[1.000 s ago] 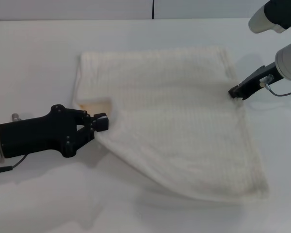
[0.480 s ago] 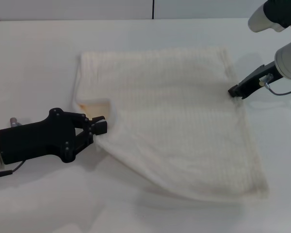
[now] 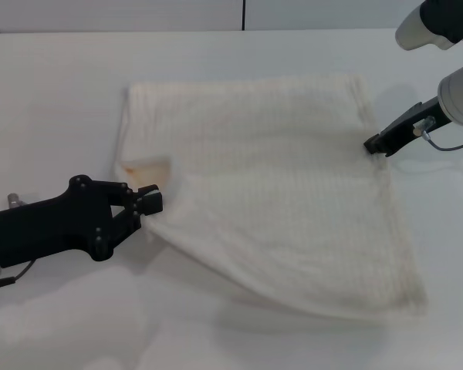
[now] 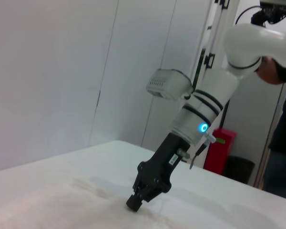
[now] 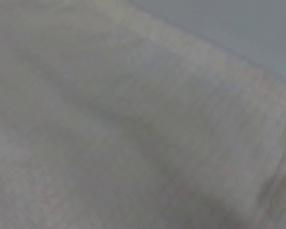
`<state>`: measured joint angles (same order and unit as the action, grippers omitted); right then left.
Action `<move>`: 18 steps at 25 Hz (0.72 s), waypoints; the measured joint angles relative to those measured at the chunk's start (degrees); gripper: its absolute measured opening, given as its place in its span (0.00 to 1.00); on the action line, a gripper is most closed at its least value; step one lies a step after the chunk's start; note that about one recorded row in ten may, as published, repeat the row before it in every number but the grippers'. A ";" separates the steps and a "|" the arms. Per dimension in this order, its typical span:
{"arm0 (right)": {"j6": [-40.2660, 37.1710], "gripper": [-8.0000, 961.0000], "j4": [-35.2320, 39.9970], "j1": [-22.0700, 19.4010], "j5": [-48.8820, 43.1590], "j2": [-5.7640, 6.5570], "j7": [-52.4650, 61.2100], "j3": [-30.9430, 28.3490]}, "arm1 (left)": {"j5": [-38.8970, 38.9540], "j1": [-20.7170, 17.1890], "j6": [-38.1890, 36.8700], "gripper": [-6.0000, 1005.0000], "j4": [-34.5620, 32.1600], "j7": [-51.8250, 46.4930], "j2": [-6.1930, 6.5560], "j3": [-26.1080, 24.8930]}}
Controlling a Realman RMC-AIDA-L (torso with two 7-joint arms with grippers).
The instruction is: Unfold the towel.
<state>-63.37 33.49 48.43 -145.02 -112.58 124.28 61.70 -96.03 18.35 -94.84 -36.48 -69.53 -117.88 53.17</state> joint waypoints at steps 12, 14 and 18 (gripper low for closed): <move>0.06 0.01 0.00 -0.01 0.00 0.08 -0.01 0.09 | 0.15 -0.32 -1.74 0.06 1.25 1.24 0.03 -2.11; 0.07 0.01 0.00 -0.01 0.00 0.08 -0.01 0.09 | 0.15 -0.32 -1.75 0.06 1.36 1.24 0.04 -2.26; 0.09 0.01 0.00 -0.01 0.00 0.09 -0.01 0.09 | 0.16 -0.55 -1.72 0.08 1.49 1.03 0.03 -3.10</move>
<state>-63.27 33.49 48.42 -145.01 -112.50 124.27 61.79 -95.87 17.80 -96.56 -34.99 -68.49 -117.84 50.08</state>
